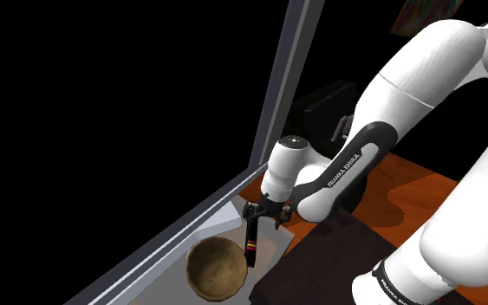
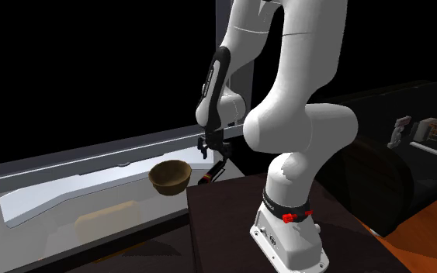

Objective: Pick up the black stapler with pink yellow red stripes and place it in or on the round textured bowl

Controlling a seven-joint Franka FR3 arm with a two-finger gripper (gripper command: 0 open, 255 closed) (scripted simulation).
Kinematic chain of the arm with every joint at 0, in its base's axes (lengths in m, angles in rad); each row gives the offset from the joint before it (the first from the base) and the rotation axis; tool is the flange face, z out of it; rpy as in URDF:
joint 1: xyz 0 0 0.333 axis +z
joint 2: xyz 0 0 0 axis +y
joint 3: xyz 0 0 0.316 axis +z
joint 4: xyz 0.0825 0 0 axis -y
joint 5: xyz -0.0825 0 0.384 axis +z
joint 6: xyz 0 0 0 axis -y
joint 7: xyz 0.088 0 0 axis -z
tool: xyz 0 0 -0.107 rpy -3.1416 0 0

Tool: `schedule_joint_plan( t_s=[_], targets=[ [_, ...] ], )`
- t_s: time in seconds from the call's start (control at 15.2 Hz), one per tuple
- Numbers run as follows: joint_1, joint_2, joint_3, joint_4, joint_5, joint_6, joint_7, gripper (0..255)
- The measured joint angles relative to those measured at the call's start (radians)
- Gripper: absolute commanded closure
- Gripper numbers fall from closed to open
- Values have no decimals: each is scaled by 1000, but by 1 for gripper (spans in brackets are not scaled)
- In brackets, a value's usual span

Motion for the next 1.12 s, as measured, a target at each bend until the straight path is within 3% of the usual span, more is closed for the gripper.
schedule_joint_plan(
  t_s=[0.13, 0.26, 0.4, 0.73, 1.12],
  targets=[
    [96, 119, -132, 46, -200, 68, 203, 0],
    [202, 206, -239, 99, -292, 107, 333, 0],
    [259, 260, -301, 127, -330, 137, 383, 0],
    [343, 359, -390, 172, -373, 201, 434, 0],
    [368, 387, -418, 179, -382, 225, 445, 0]
  ],
)
